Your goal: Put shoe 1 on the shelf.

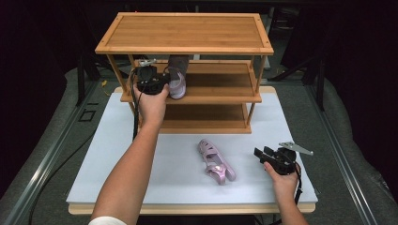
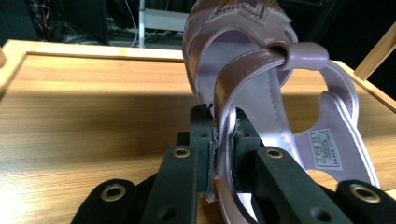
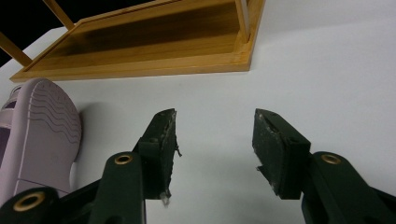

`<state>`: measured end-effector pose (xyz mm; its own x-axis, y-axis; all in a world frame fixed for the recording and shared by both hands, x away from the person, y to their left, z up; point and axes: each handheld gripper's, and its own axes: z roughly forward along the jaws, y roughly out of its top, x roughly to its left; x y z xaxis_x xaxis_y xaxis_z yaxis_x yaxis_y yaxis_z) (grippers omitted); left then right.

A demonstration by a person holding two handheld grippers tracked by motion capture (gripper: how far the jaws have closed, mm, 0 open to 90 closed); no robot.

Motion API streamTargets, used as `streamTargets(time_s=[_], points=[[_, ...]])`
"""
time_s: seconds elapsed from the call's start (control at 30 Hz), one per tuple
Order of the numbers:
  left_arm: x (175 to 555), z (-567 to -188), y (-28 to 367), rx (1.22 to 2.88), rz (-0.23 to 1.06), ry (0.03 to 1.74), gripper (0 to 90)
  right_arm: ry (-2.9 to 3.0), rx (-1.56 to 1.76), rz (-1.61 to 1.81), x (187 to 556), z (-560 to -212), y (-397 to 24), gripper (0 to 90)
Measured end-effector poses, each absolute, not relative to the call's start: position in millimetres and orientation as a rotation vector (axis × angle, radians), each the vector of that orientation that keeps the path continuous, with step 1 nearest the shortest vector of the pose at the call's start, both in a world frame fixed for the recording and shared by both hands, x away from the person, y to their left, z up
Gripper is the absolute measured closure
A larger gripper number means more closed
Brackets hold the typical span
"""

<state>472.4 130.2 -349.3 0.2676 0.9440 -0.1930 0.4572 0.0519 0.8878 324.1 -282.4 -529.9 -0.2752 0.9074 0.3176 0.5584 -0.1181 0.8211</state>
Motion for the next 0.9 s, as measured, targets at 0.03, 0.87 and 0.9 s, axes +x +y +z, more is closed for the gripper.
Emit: streamTargets(time_s=[0.03, 0.87, 0.9], points=[[473.9, -349.9, 128.7, 1.564, 0.630, 1.351, 82.4, 1.803, 1.619, 1.354, 324.2, -530.0, -282.4, 49.6], [489.6, -354.9, 130.1, 1.482, 0.565, 1.282, 60.3, 1.808, 1.646, 1.357, 326.2, -531.7, -284.5, 49.6], [489.6, -354.9, 130.1, 1.482, 0.565, 1.282, 59.4, 1.808, 1.646, 1.357, 326.2, -531.7, -284.5, 49.6]])
